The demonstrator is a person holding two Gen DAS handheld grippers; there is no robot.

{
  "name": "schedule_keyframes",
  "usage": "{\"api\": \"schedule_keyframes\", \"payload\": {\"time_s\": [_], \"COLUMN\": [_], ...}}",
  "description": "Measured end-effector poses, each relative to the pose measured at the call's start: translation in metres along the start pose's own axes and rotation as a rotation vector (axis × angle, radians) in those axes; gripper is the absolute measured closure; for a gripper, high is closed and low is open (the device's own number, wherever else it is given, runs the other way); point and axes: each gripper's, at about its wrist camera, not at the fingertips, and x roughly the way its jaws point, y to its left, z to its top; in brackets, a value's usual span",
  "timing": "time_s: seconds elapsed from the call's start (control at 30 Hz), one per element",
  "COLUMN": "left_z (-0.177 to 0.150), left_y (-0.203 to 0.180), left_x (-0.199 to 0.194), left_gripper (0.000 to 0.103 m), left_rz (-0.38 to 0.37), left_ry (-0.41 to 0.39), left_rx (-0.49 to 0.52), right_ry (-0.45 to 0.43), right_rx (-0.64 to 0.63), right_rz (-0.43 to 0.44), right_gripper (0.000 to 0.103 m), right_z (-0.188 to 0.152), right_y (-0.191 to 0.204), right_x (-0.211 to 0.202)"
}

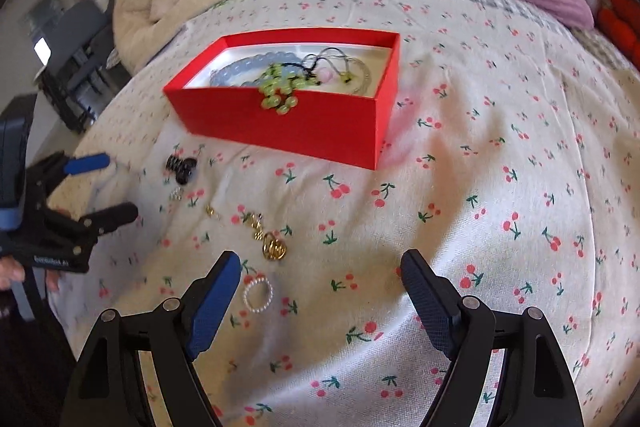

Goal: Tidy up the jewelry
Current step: 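Withdraw both tools and move the left tool toward the black hair clip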

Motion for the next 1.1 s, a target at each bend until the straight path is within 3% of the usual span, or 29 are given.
{"api": "schedule_keyframes", "payload": {"time_s": [0.4,0.67,0.73,0.8,0.9,1.1], "left_z": [-0.004,0.008,0.011,0.014,0.020,0.026], "left_y": [-0.001,0.001,0.000,-0.001,-0.003,-0.007], "left_x": [0.016,0.023,0.021,0.019,0.013,0.011], "left_gripper": [0.000,0.000,0.004,0.019,0.033,0.039], "left_rz": [-0.057,-0.087,-0.095,-0.113,-0.161,-0.227], "left_ry": [0.004,0.052,0.042,0.029,0.019,0.018], "left_rx": [0.022,0.050,0.056,0.062,0.061,0.053], "right_ry": [0.024,0.044,0.045,0.051,0.055,0.061], "right_rx": [-0.223,-0.172,-0.169,-0.171,-0.162,-0.111], "right_rz": [-0.029,0.016,0.029,0.047,0.070,0.092], "right_gripper": [0.019,0.020,0.022,0.032,0.039,0.051], "right_z": [-0.010,-0.001,0.001,0.002,0.006,0.011], "right_y": [0.037,0.034,0.036,0.038,0.042,0.033], "right_x": [0.014,0.016,0.017,0.017,0.022,0.024]}}
